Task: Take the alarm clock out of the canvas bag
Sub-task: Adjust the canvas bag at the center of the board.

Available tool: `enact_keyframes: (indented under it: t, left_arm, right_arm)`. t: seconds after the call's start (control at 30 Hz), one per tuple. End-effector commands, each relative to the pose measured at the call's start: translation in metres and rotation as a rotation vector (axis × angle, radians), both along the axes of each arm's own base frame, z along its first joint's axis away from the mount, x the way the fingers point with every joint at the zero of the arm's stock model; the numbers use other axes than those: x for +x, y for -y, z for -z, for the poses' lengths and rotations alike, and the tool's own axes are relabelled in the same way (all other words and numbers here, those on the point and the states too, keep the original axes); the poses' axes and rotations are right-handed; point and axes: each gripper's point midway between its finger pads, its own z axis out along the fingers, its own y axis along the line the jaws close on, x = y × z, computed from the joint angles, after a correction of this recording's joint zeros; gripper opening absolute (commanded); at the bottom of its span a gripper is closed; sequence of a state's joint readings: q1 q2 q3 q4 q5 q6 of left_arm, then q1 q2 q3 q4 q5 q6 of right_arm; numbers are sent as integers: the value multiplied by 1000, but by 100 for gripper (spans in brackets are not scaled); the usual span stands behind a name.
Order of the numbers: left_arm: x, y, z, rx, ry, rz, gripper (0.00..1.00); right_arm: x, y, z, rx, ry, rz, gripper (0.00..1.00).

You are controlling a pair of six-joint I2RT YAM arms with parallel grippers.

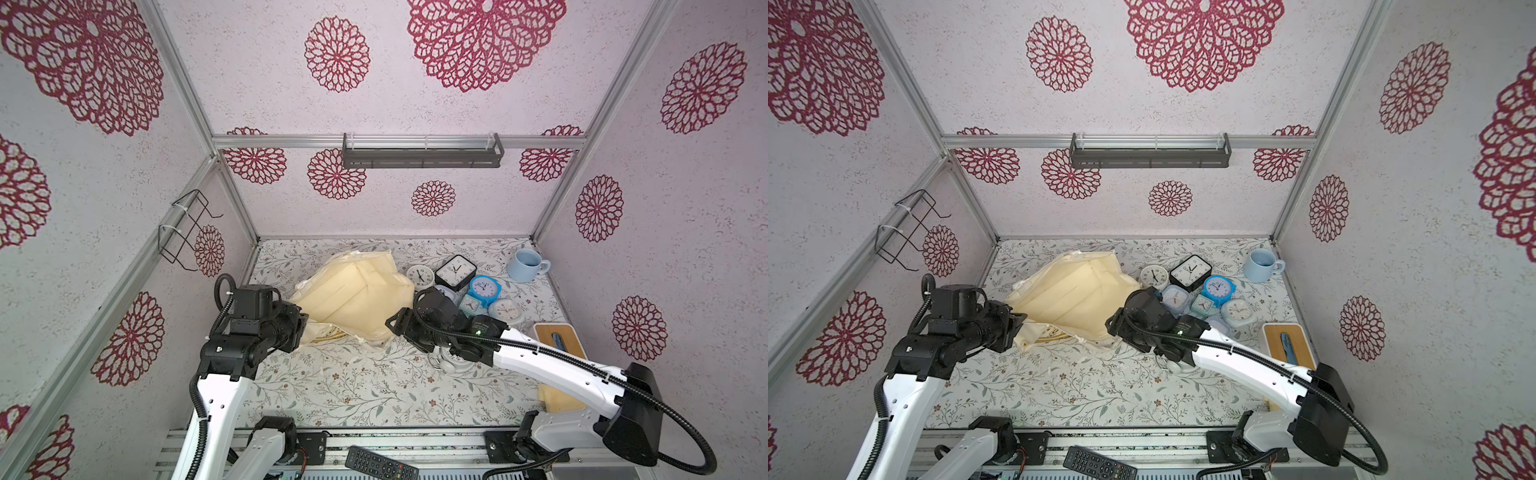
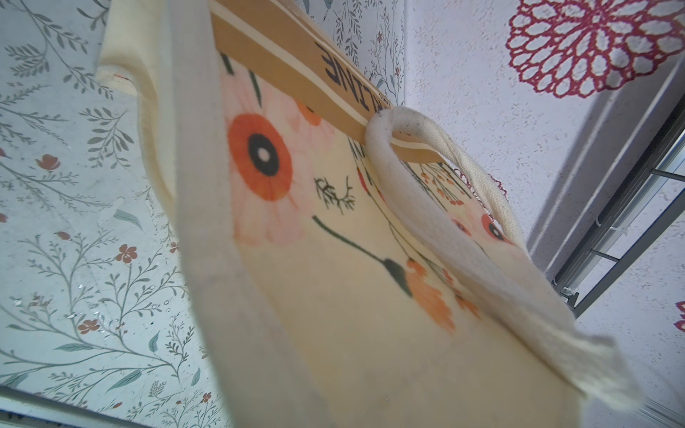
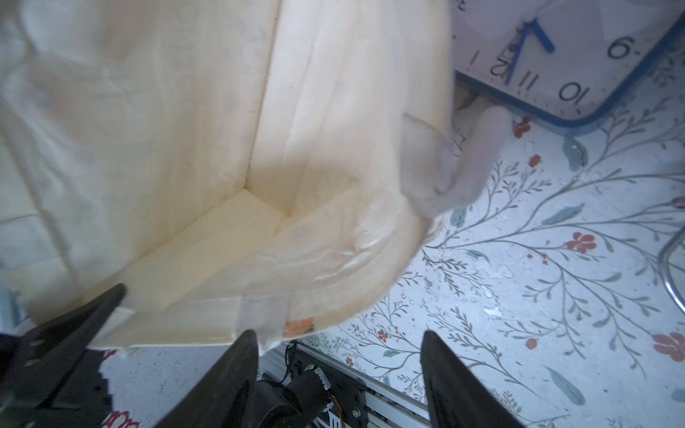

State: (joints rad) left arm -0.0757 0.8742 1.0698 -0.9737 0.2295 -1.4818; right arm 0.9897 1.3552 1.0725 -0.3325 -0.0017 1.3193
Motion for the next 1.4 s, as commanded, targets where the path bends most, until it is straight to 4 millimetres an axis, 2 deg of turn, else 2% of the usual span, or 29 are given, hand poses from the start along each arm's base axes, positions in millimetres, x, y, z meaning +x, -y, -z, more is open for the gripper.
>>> enact_keyframes:
  t: [0.0, 0.17, 0.27, 0.3, 0.37, 0.4, 0.5, 0.57, 0.67, 0.73, 0.83, 1.03, 1.17, 1.37]
  left_arm:
    - [7, 6, -12, -48, 38, 6, 0]
    - [4, 6, -14, -50, 40, 6, 0]
    - [1, 7, -20, -53, 47, 11, 0]
    - [-1, 8, -22, -54, 49, 17, 0]
    - [-4, 10, -27, -53, 60, 38, 0]
    - [-7, 12, -27, -52, 55, 55, 0]
    - [-16, 20, -25, -56, 42, 124, 3]
    - [-22, 22, -24, -43, 38, 158, 9]
    - [-30, 20, -28, 0, 49, 185, 25]
    - [-32, 17, -36, 40, 67, 201, 35]
    - [-31, 13, -53, 100, 99, 227, 41]
    - [-33, -4, -77, 255, 106, 241, 44]
    - [-36, -13, -75, 312, 90, 227, 46]
    - [-38, -26, -69, 376, 69, 195, 47]
  right_arm:
    - [11, -16, -6, 79, 1, 47, 71]
    - [33, -45, -6, 119, 20, 38, 72]
    - [45, -61, 8, 123, -4, 32, 63]
    - [49, -62, 15, 110, -15, 37, 56]
    - [59, -63, 21, 90, -20, 43, 35]
    - [66, -63, 19, 81, -15, 44, 22]
    - [86, -55, 3, 22, 45, 34, 0]
    - [99, -45, -13, -32, 97, 24, 0]
    - [117, -32, -31, -80, 142, -3, 0]
    - [128, -26, -33, -80, 121, -48, 0]
    - [137, -21, -30, -52, 64, -136, 0]
    - [150, -10, -23, -35, 0, -265, 0]
    - [165, 10, -24, -79, 21, -238, 3]
    - [183, 28, -44, -91, 75, -218, 13]
